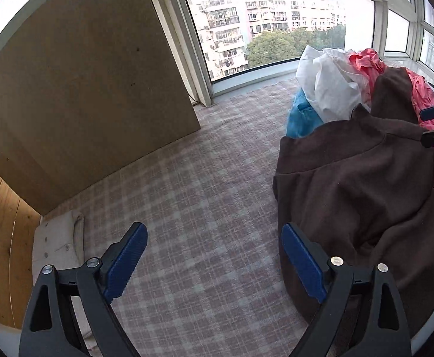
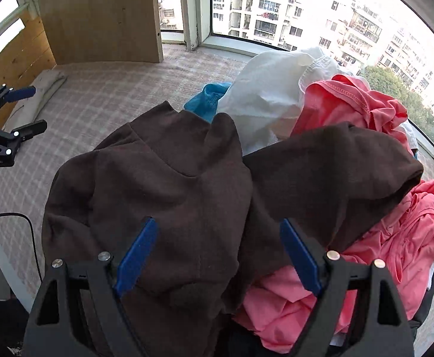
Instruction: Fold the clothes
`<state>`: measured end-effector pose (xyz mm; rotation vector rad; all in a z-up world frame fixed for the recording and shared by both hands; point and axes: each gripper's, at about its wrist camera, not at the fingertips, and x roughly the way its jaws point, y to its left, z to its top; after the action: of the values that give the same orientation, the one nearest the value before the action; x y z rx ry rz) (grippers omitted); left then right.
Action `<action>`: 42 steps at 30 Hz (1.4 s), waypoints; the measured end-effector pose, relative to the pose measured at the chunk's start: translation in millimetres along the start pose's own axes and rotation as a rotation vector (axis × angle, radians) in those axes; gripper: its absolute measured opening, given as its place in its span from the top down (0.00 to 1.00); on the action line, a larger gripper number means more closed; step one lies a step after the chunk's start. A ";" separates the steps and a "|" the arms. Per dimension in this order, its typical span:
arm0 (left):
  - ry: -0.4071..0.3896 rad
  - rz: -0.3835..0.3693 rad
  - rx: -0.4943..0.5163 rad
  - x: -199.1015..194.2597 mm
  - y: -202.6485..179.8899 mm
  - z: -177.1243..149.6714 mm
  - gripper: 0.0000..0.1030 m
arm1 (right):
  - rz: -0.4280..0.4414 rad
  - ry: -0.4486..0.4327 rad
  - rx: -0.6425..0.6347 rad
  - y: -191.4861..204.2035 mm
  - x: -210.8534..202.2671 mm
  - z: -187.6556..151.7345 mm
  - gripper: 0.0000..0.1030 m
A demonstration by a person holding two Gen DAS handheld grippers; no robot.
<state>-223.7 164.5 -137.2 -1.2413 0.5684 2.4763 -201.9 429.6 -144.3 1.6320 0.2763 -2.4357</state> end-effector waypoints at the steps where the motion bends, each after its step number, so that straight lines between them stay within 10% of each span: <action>1: 0.004 -0.005 0.002 6.2 -0.1 2.2 0.11 | 0.000 0.017 -0.026 3.7 5.0 -1.6 0.55; 3: 0.009 -0.011 0.004 15.4 1.6 4.5 0.11 | 0.060 0.048 -0.015 1.7 5.9 -6.0 0.91; 9: 0.028 -0.028 0.011 31.9 11.9 2.8 0.11 | 0.079 -0.048 0.096 -38.3 -72.4 -41.8 0.92; 14: 0.009 -0.107 0.066 28.4 1.6 11.2 0.11 | -0.160 -0.033 0.357 -106.3 -125.4 -123.8 0.92; 21: -0.047 -0.269 0.328 25.9 -89.0 62.3 0.11 | -0.172 0.030 0.553 -144.9 -105.0 -200.9 0.92; 35: 0.051 -0.565 0.695 64.5 -249.9 102.5 0.11 | -0.119 -0.008 0.618 -157.2 -88.1 -226.6 0.91; 36: 0.082 -0.595 0.686 69.3 -253.9 102.2 0.16 | -0.117 -0.013 0.620 -156.7 -89.2 -226.4 0.91; 40: 0.174 -0.703 0.660 75.1 -260.3 94.7 0.88 | -0.121 -0.036 0.609 -151.0 -98.9 -222.6 0.91; 42: 0.162 -0.717 0.655 69.2 -258.6 90.1 0.91 | -0.126 -0.053 0.604 -146.5 -106.3 -218.5 0.91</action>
<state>-211.1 440.0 -198.0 -1.1067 0.7310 1.4453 -6.7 634.2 -121.0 1.7941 -0.4216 -2.8333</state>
